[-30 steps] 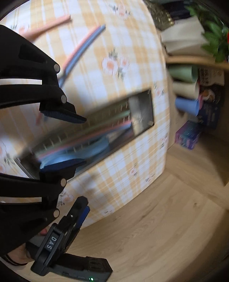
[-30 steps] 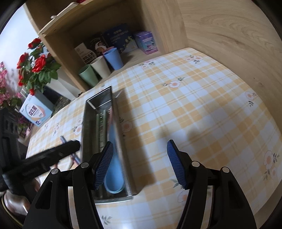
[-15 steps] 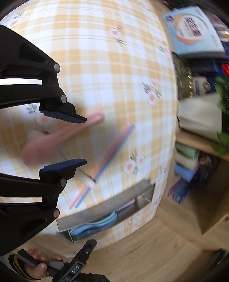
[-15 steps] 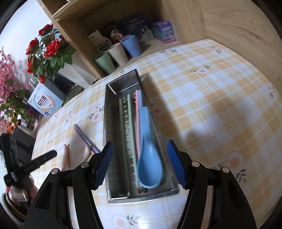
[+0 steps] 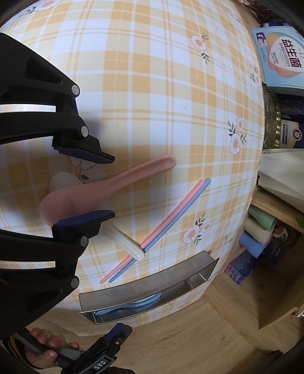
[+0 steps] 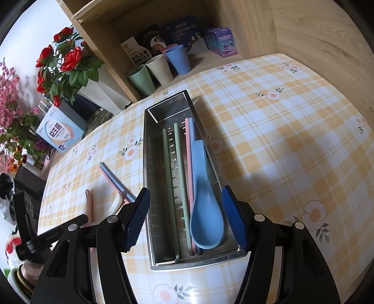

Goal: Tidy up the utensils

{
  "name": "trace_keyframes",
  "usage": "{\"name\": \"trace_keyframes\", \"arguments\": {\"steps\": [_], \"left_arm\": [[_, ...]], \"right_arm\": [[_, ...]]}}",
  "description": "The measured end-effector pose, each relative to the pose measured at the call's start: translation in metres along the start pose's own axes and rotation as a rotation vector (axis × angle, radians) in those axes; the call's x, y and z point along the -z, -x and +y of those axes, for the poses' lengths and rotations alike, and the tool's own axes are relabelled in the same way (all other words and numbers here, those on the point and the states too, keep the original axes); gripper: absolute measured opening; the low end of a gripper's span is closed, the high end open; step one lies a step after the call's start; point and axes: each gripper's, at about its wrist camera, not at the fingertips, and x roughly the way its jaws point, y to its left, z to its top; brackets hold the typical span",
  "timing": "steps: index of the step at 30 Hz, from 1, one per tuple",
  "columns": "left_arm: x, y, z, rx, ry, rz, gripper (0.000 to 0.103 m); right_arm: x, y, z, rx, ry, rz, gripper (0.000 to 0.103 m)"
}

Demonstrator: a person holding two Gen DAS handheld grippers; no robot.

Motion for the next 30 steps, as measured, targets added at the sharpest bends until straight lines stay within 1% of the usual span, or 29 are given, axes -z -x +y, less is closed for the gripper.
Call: {"name": "trace_keyframes", "arguments": {"steps": [4, 9, 10, 12, 13, 15, 16, 21, 23, 27, 30], "left_arm": [[0.002, -0.002, 0.001, 0.014, 0.015, 0.002, 0.039], [0.004, 0.000, 0.000, 0.038, 0.023, -0.003, 0.030], [0.004, 0.000, 0.000, 0.042, 0.021, -0.004, 0.025], [0.006, 0.002, -0.001, 0.038, 0.013, -0.007, 0.024], [0.006, 0.003, 0.000, 0.036, 0.014, -0.010, 0.021], [0.007, 0.006, 0.003, 0.035, 0.018, -0.018, 0.012], [0.008, 0.008, 0.005, 0.036, 0.019, -0.025, 0.004], [0.012, 0.018, 0.017, 0.029, 0.023, -0.046, 0.000], [0.013, 0.022, 0.024, 0.027, 0.032, -0.053, 0.000], [0.019, 0.032, 0.041, 0.000, 0.050, -0.065, 0.000], [0.019, 0.037, 0.048, 0.003, 0.060, -0.066, 0.000]], "right_arm": [[0.001, 0.002, 0.004, 0.000, 0.007, 0.000, 0.061], [0.002, 0.006, 0.009, 0.006, 0.015, -0.001, 0.061], [0.002, 0.006, 0.010, 0.008, 0.018, 0.000, 0.061], [0.003, 0.007, 0.013, 0.009, 0.021, 0.003, 0.061], [0.003, 0.008, 0.016, 0.010, 0.024, 0.005, 0.061], [0.005, 0.009, 0.020, 0.011, 0.031, 0.007, 0.061], [0.006, 0.009, 0.023, 0.011, 0.035, 0.008, 0.061], [0.010, 0.009, 0.038, 0.010, 0.059, 0.020, 0.061], [0.013, 0.008, 0.046, 0.007, 0.071, 0.025, 0.061], [0.019, 0.000, 0.066, -0.003, 0.103, 0.048, 0.061], [0.024, -0.006, 0.078, -0.012, 0.124, 0.061, 0.061]]}}
